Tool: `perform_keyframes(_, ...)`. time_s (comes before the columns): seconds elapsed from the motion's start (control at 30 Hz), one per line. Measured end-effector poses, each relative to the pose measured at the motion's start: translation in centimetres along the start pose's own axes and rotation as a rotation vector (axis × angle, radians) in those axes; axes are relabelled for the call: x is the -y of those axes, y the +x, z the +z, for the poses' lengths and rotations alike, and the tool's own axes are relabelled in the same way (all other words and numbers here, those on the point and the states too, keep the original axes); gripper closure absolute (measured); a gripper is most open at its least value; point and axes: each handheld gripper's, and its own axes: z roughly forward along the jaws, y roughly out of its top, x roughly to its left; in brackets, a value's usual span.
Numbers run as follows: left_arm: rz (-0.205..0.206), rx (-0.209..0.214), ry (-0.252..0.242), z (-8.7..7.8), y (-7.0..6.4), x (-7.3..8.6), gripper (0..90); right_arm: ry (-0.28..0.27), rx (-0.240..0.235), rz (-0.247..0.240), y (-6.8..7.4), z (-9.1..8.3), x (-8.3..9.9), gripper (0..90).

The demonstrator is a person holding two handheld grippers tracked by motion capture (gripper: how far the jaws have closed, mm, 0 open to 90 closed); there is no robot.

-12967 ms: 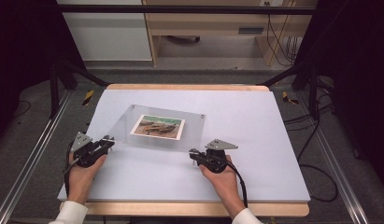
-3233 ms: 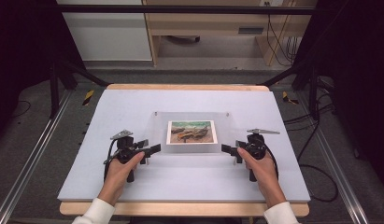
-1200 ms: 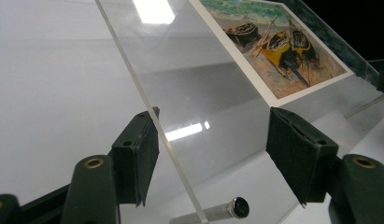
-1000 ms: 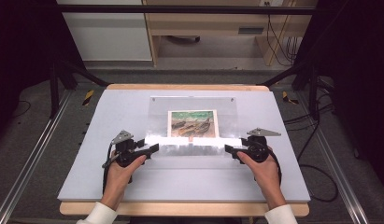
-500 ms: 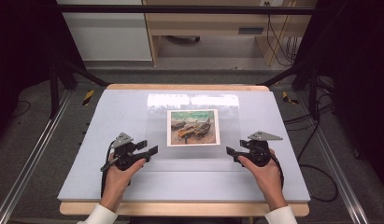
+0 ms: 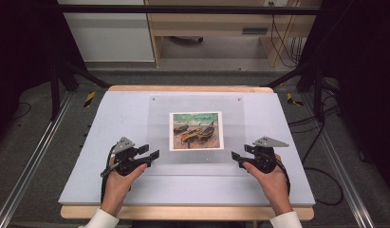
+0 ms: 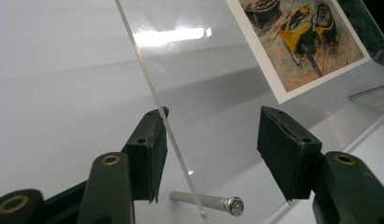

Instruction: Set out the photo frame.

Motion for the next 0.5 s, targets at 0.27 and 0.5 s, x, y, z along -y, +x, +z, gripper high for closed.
perform_keyframes(0.27, 0.006, -0.011, 0.002, -0.16, -0.23, 0.10, 42.8, -0.004, 0.006, 0.002, 0.22, -0.21, 0.26, 37.4)
perform_keyframes(0.5, 0.001, -0.018, -0.007, -0.24, -0.37, 0.30, 43.2, -0.005, 0.007, -0.006, 0.23, -0.30, 0.35, 37.9)
